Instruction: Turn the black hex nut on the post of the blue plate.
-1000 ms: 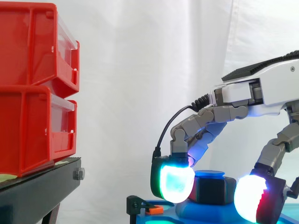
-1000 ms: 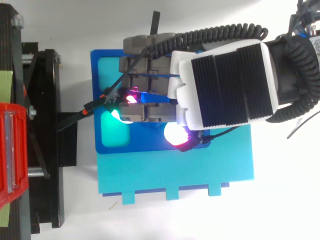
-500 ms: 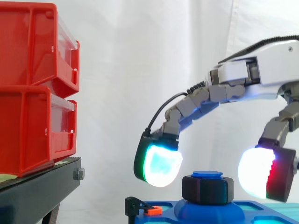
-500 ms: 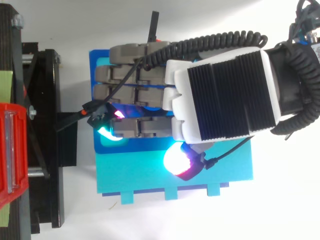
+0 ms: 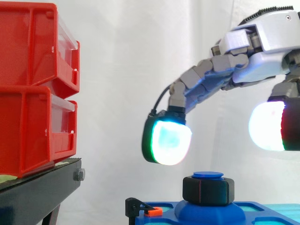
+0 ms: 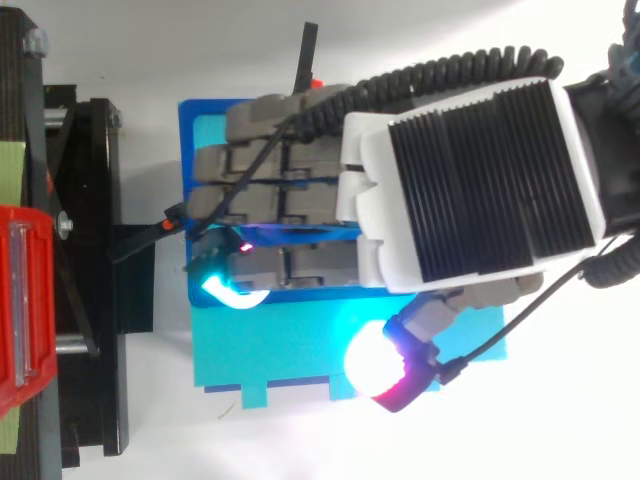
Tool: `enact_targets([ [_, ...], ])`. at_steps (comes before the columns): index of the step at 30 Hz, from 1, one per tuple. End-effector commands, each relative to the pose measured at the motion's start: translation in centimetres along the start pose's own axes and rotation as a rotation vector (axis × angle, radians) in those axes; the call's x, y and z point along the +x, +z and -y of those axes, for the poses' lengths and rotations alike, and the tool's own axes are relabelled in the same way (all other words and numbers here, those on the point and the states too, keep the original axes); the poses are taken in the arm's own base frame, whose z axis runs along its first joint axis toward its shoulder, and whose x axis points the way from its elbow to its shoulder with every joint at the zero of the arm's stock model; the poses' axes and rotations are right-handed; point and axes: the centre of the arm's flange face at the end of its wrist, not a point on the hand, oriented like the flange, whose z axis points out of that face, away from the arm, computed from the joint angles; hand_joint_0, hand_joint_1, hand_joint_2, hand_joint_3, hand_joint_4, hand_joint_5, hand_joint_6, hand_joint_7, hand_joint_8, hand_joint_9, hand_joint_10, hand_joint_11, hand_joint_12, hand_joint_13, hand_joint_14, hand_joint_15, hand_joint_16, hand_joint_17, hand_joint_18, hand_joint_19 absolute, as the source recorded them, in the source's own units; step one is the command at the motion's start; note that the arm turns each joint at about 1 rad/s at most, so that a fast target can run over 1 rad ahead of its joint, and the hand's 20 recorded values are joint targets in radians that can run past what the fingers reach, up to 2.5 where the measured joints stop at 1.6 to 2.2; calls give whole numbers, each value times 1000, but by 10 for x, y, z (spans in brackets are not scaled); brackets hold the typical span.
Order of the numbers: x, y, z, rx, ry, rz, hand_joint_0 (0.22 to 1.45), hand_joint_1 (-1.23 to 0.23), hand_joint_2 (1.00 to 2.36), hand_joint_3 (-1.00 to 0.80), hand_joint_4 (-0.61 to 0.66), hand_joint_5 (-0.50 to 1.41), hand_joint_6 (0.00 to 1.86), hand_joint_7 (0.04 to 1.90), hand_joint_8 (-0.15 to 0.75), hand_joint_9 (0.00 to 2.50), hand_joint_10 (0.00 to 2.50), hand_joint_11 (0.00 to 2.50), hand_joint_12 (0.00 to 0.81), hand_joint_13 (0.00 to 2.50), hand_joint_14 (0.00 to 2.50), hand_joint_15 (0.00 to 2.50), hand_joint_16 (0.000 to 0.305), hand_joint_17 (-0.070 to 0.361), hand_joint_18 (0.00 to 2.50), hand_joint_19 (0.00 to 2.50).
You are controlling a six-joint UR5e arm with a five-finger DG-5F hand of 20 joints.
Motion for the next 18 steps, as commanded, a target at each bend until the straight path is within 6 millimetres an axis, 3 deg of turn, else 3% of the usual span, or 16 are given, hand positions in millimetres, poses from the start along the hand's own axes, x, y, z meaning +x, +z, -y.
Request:
enact_targets([
  [1, -8, -19, -1, 12, 30, -59, 407, -525, 1000, -500, 197, -241, 502, 702, 261, 330, 0, 0, 395, 280, 0, 3, 56, 126, 283, 175],
  [9, -18, -38, 1, 38, 209, -91, 419, -511, 1000, -500, 200, -237, 502, 702, 262, 355, 0, 0, 390, 285, 0, 6, 55, 123, 272, 180],
  [12, -21, -57, -3, 60, 239, -100, 422, -510, 1000, -500, 202, -235, 502, 706, 263, 370, 0, 0, 388, 287, 0, 7, 54, 122, 271, 182],
  [14, -17, -82, -9, 89, 261, -100, 423, -513, 1000, -500, 205, -233, 502, 709, 264, 372, 0, 0, 388, 286, 0, 2, 54, 122, 270, 181],
  [18, -15, -112, -13, 138, 313, 7, 428, -513, 1000, -500, 207, -231, 502, 709, 266, 383, 0, 0, 386, 291, 0, 8, 53, 120, 274, 181],
])
